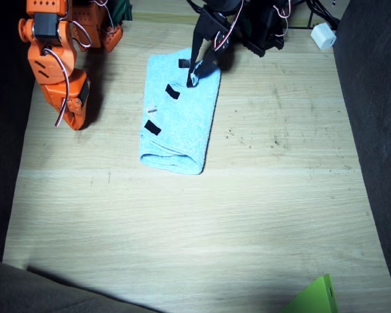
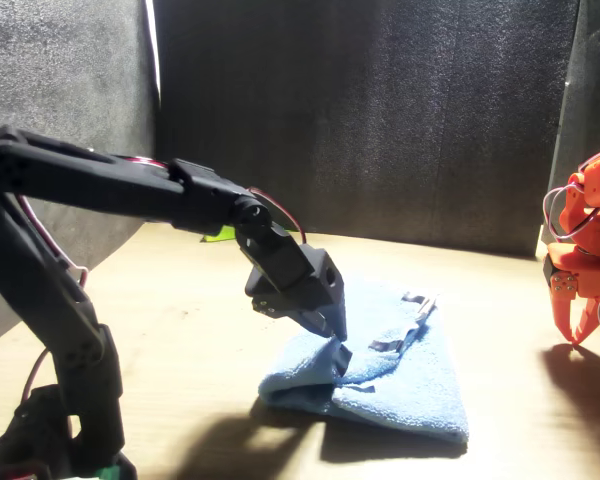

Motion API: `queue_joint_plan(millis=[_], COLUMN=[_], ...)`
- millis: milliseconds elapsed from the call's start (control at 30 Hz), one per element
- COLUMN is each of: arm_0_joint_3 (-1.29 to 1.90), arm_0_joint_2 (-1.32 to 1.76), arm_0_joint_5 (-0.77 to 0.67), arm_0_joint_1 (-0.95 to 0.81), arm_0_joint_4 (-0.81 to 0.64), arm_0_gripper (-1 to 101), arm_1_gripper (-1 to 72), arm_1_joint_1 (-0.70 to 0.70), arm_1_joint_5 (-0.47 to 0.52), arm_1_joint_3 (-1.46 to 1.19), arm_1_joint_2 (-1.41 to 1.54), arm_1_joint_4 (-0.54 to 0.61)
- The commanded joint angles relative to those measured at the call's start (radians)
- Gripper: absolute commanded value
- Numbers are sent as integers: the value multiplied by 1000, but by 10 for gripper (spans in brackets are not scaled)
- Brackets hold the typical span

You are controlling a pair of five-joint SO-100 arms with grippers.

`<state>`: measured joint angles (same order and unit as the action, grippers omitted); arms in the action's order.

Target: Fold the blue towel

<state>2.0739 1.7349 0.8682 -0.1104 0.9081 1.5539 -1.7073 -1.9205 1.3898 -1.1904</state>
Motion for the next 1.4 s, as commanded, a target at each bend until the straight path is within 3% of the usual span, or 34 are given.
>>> queue_joint_plan(millis=[0,400,1067,1300,1333,1367], arm_0_joint_3=[-150,-425,-612,-788,-828,-867], arm_0_joint_2=[-38,-106,-411,-611,-646,-683], arm_0_joint_5=[63,124,324,391,387,383], arm_0_joint_1=[-23,-6,291,357,359,354], arm_0_joint_4=[49,178,272,390,419,440], arm_0_gripper=[-4,-4,-3,1,117,294], arm_1_gripper=[8,8,8,8,8,8], arm_1_joint_1=[3,2,5,6,8,8], arm_1_joint_5=[-14,-9,-11,-11,-11,-11], arm_1_joint_3=[-5,-3,5,9,14,17], arm_1_joint_2=[-17,-21,-29,-35,-40,-44], arm_1_joint_4=[-17,-17,-21,-25,-26,-29])
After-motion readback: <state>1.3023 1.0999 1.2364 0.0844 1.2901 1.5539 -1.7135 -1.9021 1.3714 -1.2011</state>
